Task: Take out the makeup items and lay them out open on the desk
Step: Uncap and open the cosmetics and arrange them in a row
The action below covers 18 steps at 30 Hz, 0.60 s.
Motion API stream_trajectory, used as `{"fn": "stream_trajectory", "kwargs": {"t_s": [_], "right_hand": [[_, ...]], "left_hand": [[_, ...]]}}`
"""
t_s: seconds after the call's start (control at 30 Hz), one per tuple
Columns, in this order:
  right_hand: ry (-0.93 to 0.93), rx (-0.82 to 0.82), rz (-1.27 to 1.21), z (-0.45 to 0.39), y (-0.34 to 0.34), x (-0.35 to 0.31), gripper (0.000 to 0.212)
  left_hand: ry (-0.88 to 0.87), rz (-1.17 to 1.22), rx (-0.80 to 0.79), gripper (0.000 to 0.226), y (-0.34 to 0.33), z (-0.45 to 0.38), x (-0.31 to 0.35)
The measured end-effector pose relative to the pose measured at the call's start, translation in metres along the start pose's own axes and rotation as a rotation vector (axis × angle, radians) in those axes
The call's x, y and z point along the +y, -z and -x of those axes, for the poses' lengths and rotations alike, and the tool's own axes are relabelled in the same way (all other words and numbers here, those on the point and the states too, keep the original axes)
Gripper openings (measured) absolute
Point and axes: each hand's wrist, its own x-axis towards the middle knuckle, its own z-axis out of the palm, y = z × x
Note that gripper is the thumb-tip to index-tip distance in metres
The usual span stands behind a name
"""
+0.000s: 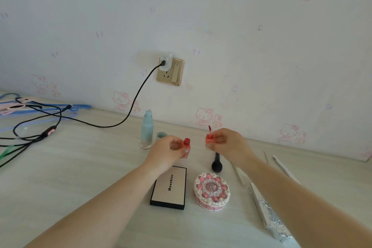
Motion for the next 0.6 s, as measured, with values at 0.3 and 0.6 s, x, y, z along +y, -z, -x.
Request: {"fn": "stream_trajectory", "kwargs": {"t_s": [0.3,0.6], "right_hand": [[-0.047,-0.078,0.144,-0.028,-0.034,0.021,0.020],[-0.043,-0.111,0.266,-0.041,-0.045,0.037,0.018]], "left_hand": [[0.048,-0.094,0.016,0.019,0.000,-0.014,-0.016],[0.039,-0.200,0.028,0.022,-0.002,-0.024,-0.019]]}}
